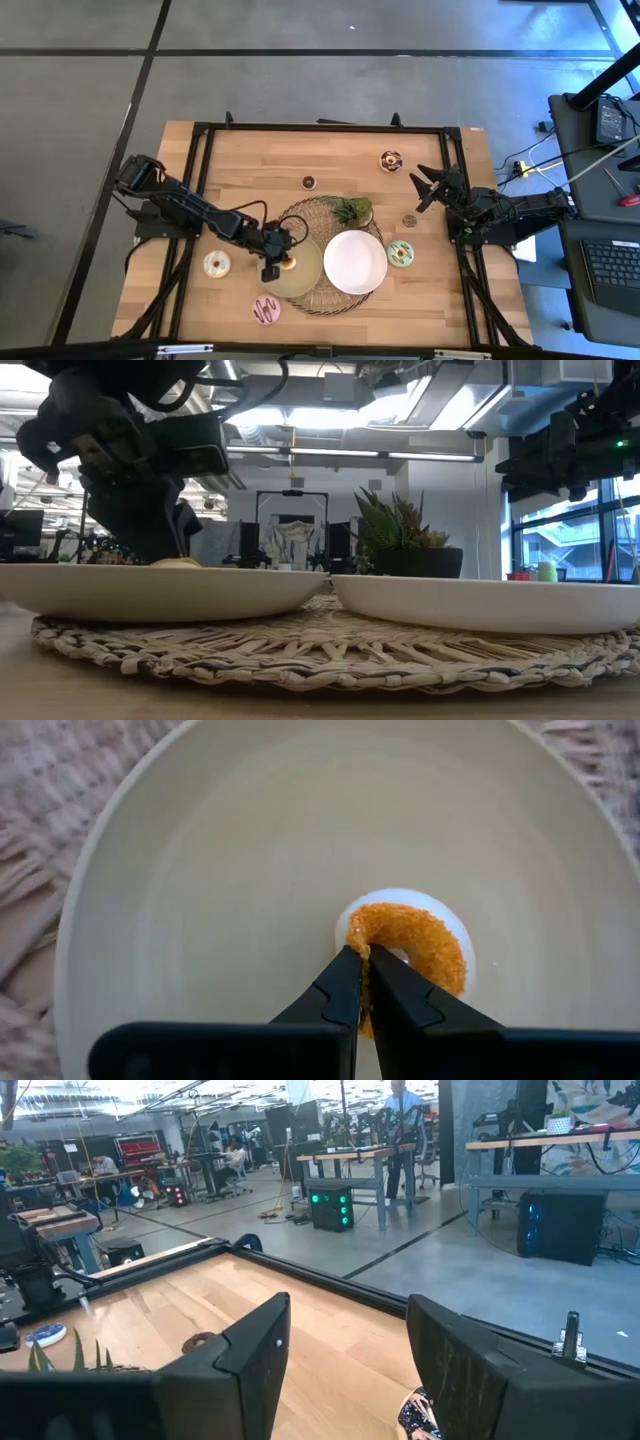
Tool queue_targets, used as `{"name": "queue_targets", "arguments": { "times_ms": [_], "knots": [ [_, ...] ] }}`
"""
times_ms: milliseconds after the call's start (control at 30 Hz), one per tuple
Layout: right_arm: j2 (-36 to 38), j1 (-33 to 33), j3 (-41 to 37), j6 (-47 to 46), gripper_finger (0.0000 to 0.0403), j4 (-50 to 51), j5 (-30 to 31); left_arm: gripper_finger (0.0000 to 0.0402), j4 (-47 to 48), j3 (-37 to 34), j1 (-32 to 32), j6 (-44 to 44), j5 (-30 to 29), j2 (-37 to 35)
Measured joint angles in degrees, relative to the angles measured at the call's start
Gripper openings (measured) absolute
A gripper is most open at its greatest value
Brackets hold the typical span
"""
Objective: Pick & Place donuts
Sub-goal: Put the small orange donut on the brown plate
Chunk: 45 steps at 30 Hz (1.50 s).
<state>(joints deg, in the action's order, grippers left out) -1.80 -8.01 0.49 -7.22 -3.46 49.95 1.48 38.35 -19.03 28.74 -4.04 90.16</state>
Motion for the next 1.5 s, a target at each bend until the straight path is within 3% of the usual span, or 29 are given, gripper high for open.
{"name": "queue_targets", "arguments": {
  "times_ms": [233, 733, 1500],
  "knots": [
    [0.0, 0.0, 0.0, 0.1, 0.0202, 0.0, 0.0, 0.0019, -0.3, 0.0, 0.0, -4.6, -1.2, 0.0],
    [0.0, 0.0, 0.0, 0.2, 0.0202, 0.0, 0.0, 0.0035, -1.5, -0.2, 0.2, -0.7, -1.4, -0.4],
    [0.0, 0.0, 0.0, 0.2, 0.0202, 0.0, 0.0, 0.0128, 0.2, -0.2, 2.5, -3.9, -0.8, -4.2]
  ]
}}
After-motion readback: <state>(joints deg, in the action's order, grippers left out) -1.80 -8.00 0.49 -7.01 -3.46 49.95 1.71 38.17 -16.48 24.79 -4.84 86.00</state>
